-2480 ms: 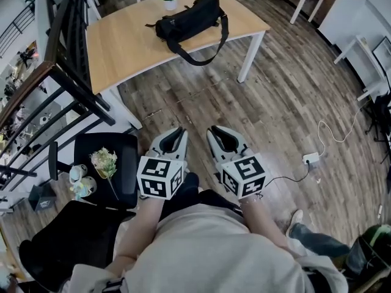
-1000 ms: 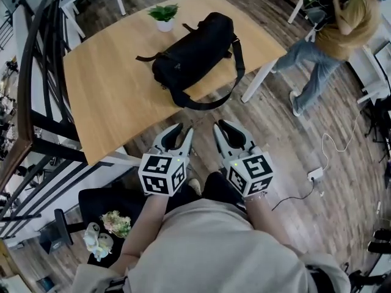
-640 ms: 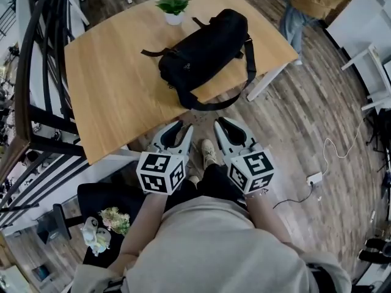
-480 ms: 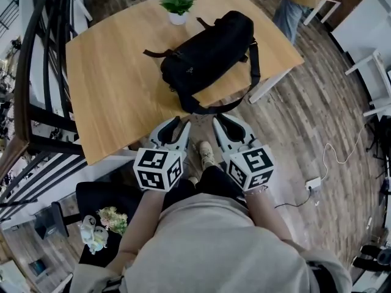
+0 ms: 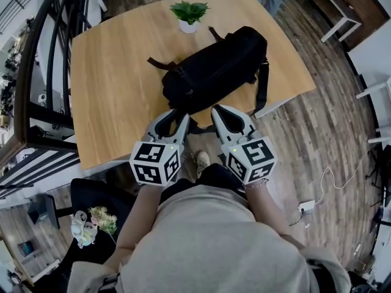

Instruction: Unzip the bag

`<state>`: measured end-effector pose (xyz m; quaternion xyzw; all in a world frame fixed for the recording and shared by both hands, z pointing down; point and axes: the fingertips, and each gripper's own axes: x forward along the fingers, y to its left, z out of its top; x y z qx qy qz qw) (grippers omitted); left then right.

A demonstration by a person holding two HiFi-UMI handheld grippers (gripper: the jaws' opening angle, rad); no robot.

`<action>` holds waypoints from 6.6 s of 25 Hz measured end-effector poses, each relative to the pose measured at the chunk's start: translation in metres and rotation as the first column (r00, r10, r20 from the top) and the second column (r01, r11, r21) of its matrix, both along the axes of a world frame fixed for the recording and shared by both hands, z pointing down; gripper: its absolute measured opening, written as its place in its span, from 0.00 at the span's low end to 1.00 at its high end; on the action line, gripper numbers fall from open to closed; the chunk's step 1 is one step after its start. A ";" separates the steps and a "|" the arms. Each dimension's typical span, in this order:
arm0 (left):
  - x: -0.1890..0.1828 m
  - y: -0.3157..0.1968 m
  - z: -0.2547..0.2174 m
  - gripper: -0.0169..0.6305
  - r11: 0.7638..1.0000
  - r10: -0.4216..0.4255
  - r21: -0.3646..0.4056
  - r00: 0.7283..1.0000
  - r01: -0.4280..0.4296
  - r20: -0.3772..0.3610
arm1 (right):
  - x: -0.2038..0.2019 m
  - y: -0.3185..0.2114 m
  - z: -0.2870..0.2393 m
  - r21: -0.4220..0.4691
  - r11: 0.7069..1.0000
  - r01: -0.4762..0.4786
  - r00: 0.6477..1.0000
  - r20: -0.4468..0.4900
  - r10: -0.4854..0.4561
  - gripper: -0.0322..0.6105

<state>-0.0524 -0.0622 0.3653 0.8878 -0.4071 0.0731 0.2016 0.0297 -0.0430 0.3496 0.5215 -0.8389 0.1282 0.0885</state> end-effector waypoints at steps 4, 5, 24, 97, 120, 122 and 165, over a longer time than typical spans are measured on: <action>0.006 -0.024 -0.002 0.21 0.997 -0.073 0.006 0.997 0.073 -0.005 | 0.014 -0.030 -0.003 0.006 0.999 0.053 0.999 -0.003 -0.053 0.09; 0.006 -0.029 -0.002 0.21 0.996 -0.093 0.006 0.996 0.093 -0.004 | 0.015 -0.036 -0.003 0.006 0.998 0.070 0.998 -0.004 -0.069 0.09; -0.019 -0.047 0.029 0.21 0.945 -0.322 -0.043 0.944 0.325 0.070 | 0.014 -0.056 0.030 -0.072 0.973 0.220 0.975 0.032 -0.218 0.09; 0.003 -0.066 0.067 0.14 0.956 -0.040 -0.292 0.976 -0.025 -0.216 | -0.054 -0.087 0.091 0.020 0.953 0.302 0.749 -0.623 -0.224 0.20; -0.002 -0.066 0.069 0.14 0.954 -0.035 -0.297 0.974 -0.033 -0.222 | -0.044 -0.085 0.087 0.032 0.966 0.257 0.790 -0.582 -0.191 0.10; -0.002 -0.066 0.069 0.14 0.954 -0.032 -0.298 0.975 -0.036 -0.222 | -0.045 -0.085 0.089 0.015 0.965 0.260 0.805 -0.556 -0.208 0.11; -0.005 -0.064 0.074 0.13 0.947 0.011 -0.311 0.978 -0.078 -0.211 | -0.056 -0.080 0.106 -0.297 0.887 0.353 0.934 0.171 -0.314 0.07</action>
